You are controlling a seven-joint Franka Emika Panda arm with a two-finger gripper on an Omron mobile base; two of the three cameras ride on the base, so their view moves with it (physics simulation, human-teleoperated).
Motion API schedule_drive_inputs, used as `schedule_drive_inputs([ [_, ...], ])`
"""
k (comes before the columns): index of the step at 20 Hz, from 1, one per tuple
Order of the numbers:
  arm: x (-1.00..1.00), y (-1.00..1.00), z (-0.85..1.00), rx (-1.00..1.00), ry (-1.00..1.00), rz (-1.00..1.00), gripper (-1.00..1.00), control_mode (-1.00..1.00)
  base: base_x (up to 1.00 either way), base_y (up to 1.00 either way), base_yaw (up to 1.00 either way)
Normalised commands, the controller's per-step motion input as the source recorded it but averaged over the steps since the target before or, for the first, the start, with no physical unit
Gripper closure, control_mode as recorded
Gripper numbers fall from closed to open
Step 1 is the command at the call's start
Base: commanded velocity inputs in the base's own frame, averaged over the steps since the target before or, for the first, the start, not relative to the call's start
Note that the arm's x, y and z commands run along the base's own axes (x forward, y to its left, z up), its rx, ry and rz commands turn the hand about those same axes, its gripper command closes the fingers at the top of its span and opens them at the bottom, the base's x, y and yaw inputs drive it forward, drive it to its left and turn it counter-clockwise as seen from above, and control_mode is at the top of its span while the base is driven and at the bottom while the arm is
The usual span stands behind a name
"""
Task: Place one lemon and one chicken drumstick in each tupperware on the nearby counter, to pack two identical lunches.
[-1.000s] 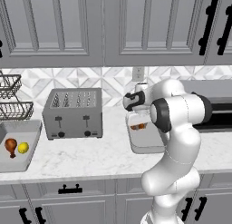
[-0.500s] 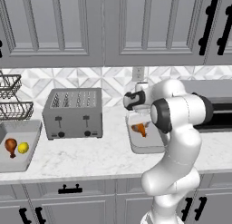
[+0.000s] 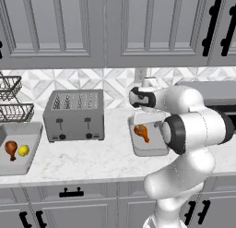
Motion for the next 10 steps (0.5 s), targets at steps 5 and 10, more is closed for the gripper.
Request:
schedule_drive_inputs([
  [5,-1.0,0.0,0.08,0.0,-0.13,0.0,-1.0,-1.0,0.0,0.0,0.0],
  [10,-1.0,0.0,0.1,0.0,-0.19,0.0,-1.0,-1.0,0.0,0.0,0.0],
])
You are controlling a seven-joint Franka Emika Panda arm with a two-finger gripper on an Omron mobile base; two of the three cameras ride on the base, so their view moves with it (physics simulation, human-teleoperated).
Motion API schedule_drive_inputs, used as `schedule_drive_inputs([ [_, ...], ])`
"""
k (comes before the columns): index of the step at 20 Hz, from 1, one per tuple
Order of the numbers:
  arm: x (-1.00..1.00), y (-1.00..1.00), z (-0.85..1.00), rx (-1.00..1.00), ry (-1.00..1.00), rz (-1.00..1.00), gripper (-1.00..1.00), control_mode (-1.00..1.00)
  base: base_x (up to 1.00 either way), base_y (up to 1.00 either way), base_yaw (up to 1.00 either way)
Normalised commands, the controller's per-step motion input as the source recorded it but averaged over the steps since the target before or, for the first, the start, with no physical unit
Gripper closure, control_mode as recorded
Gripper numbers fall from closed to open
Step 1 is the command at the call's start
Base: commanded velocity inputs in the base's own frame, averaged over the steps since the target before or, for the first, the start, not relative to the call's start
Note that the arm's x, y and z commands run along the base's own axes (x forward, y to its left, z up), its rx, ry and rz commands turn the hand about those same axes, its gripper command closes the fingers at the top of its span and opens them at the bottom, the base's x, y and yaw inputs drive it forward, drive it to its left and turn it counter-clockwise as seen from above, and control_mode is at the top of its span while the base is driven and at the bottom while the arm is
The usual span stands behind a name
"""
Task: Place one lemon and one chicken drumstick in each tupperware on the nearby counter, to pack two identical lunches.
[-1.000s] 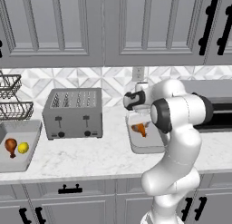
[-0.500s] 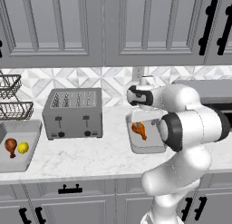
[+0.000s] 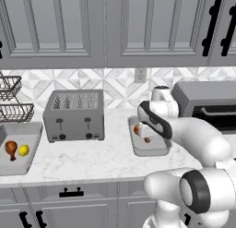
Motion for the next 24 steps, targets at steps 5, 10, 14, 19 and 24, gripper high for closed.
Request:
schedule_drive_inputs([
  [5,-0.78,0.0,0.97,0.0,-0.19,-0.01,-1.0,-1.0,0.0,0.0,0.0],
  [10,-0.82,0.0,0.98,0.0,-0.21,-0.01,-1.0,-1.0,0.0,0.0,0.0],
  [14,-0.72,0.0,0.34,0.0,-0.26,0.01,-1.0,-1.0,0.0,0.0,0.0],
  [19,0.0,0.0,0.0,0.0,0.0,0.0,-1.0,-1.0,0.0,0.0,0.0],
  [24,-0.01,0.0,0.0,0.0,0.0,0.0,-1.0,1.0,-0.76,0.0,0.0],
])
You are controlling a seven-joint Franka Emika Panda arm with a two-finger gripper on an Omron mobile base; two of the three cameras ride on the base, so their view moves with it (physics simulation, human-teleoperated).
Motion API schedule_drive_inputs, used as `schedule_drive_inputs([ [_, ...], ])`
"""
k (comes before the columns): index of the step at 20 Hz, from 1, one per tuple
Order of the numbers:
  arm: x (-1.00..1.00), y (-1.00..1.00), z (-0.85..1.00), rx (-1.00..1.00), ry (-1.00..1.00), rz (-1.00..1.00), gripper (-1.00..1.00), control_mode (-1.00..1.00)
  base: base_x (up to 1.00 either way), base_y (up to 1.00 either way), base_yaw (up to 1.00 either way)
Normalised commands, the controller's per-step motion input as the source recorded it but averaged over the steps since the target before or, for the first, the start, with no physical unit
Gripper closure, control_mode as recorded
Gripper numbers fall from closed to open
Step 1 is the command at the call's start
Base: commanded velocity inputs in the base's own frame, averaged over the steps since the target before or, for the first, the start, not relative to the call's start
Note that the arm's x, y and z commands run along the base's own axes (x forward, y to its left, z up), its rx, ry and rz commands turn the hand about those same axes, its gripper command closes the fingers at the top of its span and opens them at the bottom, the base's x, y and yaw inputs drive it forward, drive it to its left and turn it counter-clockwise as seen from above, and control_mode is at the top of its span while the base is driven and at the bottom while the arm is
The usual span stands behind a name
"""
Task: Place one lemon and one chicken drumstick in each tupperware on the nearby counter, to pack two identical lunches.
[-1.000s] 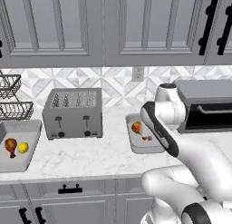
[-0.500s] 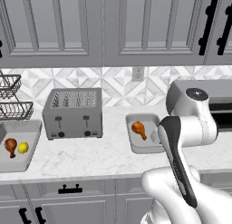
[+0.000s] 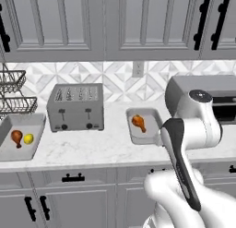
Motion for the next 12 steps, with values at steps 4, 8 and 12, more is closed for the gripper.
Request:
schedule_drive_inputs([
  [4,0.0,0.0,0.0,0.0,0.0,0.0,-1.0,1.0,-0.93,0.34,0.14],
  [8,0.0,0.0,0.0,0.0,0.0,0.0,-1.0,1.0,-0.08,0.92,0.82],
  [12,0.0,0.0,0.0,0.0,0.0,0.0,-1.0,1.0,0.0,0.77,0.92],
])
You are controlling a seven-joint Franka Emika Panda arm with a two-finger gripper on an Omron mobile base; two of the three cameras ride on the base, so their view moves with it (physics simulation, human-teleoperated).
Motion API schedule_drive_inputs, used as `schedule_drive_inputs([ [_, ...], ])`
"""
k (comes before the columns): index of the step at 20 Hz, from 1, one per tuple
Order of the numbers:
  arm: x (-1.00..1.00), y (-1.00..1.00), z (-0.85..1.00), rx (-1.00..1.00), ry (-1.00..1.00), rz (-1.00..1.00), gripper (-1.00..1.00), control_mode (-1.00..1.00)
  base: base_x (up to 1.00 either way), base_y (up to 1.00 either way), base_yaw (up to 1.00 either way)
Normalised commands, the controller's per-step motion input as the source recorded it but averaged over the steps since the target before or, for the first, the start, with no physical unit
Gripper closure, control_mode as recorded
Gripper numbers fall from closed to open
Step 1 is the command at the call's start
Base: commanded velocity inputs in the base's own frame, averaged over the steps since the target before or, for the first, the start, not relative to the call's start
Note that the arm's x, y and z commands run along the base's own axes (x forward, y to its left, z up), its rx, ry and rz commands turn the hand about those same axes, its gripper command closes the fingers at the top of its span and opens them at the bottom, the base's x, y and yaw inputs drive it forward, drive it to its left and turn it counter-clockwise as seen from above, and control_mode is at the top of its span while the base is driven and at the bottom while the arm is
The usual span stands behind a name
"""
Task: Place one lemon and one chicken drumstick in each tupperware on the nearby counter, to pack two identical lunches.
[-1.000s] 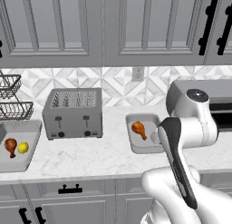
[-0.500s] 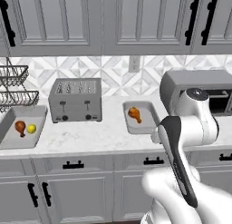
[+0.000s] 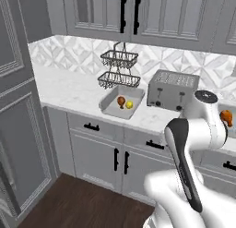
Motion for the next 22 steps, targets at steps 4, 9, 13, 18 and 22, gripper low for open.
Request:
schedule_drive_inputs([
  [4,0.0,0.0,0.0,0.0,0.0,0.0,-1.0,1.0,0.0,0.66,0.96],
  [9,0.0,0.0,0.0,0.0,0.0,0.0,-1.0,1.0,0.0,0.58,0.97],
  [13,0.0,0.0,0.0,0.0,0.0,0.0,-1.0,1.0,-0.06,0.66,0.95],
  [18,0.0,0.0,0.0,0.0,0.0,0.0,-1.0,1.0,0.13,0.66,0.79],
  [22,0.0,0.0,0.0,0.0,0.0,0.0,-1.0,1.0,0.97,0.0,0.09],
])
